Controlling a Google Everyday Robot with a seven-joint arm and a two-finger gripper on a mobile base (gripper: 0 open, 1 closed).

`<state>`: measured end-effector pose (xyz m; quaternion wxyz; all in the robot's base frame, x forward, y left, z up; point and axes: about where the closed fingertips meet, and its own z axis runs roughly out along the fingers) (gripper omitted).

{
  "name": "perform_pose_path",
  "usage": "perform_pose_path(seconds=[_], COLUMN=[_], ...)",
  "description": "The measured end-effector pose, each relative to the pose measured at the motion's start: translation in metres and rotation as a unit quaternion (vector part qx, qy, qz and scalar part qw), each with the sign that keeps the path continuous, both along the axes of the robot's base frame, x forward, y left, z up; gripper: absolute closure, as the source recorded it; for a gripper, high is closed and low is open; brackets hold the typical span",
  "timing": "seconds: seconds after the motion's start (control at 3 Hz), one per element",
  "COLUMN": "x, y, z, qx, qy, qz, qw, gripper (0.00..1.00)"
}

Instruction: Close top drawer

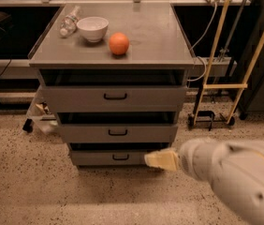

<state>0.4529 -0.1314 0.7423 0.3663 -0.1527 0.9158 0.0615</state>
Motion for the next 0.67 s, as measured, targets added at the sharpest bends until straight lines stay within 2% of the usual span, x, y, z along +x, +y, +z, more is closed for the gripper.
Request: perform_pose_path(seconds=[0.33, 0.67], x=[-0.071, -0.107], y=[0.002, -0.003], z=[0.006, -0.003], qx=[0.006, -0.006], qy=[-0.029, -0.027], qz=[-0.065, -0.098], qw=[0.9974, 0.9948], gripper=[0.00, 0.00])
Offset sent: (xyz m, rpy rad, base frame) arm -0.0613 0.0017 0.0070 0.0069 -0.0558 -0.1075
